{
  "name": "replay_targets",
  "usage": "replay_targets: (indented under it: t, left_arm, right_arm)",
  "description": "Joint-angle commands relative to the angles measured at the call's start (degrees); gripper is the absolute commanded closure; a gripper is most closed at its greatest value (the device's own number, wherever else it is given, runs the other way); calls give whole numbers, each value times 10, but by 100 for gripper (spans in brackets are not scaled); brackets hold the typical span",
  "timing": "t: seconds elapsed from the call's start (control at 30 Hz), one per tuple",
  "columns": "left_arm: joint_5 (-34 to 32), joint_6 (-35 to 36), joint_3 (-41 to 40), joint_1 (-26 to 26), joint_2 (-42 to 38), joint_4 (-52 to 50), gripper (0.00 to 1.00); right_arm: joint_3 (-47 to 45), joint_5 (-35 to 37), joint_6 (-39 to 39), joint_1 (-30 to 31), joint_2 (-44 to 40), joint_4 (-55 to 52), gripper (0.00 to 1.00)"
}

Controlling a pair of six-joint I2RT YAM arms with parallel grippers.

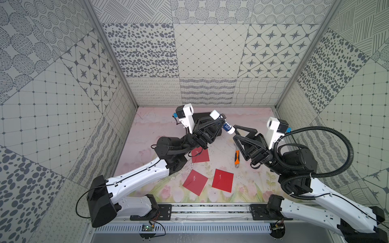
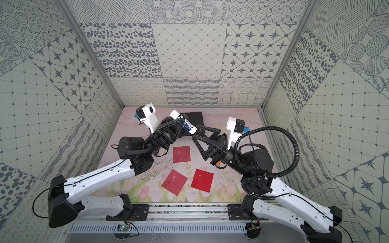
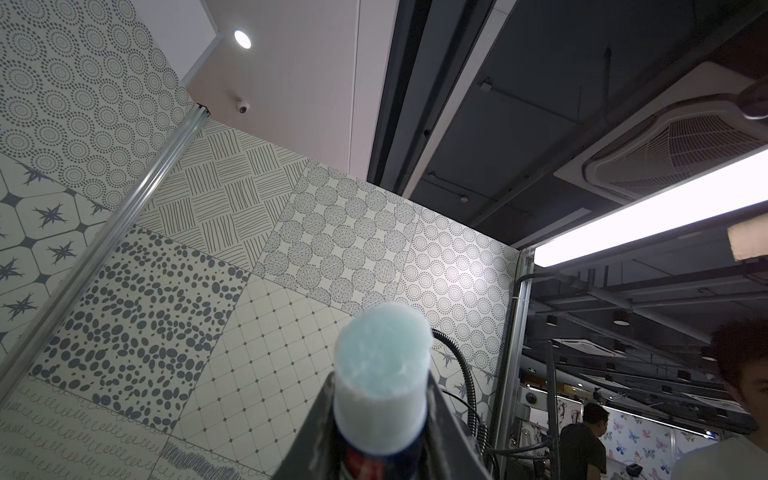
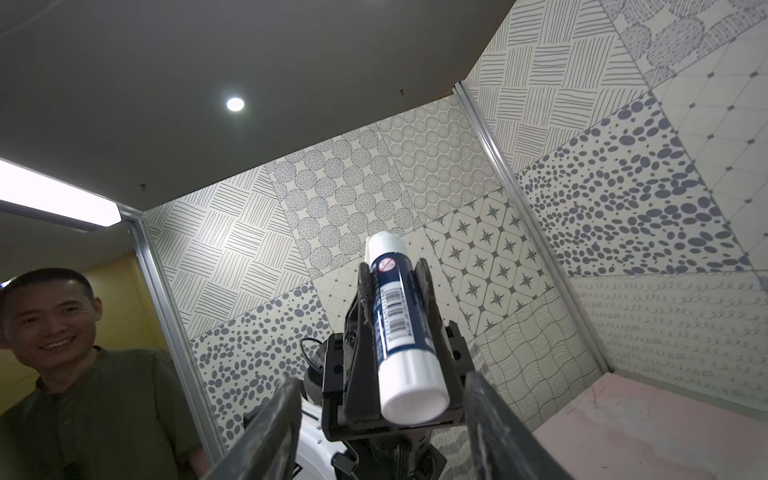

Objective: Seal the envelope with a glue stick
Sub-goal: Screw the glue stick.

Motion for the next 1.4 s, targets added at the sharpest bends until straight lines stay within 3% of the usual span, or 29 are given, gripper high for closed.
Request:
replay_targets:
  t: [0.0,0.4,0.77,0.93,1.03,1.13,1.2,1.37]
  left_arm:
    - [35,6,14,3,11,48,100]
    - [34,-11,22,4,20,69,100]
    - [35,-16,22,4,20,78,100]
    - [36,-17,25,4,24,75,100]
    - [30,-20,21,4,25,76,100]
    - [15,-22,13,4,24,79,100]
    - [2,-25,8,4,23,79,100]
    - [-36,-36,-7,4,22,82,100]
  right_arm:
    - [22,-18,56,0,9,20,38]
    - [5,-8,39,0,4,39,60]
    - [-5,9,27,1,1,49,66]
    - [5,-12,-15,0,10,52,78]
    - [12,-28,-120,1,13,38,87]
    - [10,2,-284,1,14,39,87]
    - [9,-3,-457,1,22,52,88]
    - [-9,-93,-911,3,58,101,85]
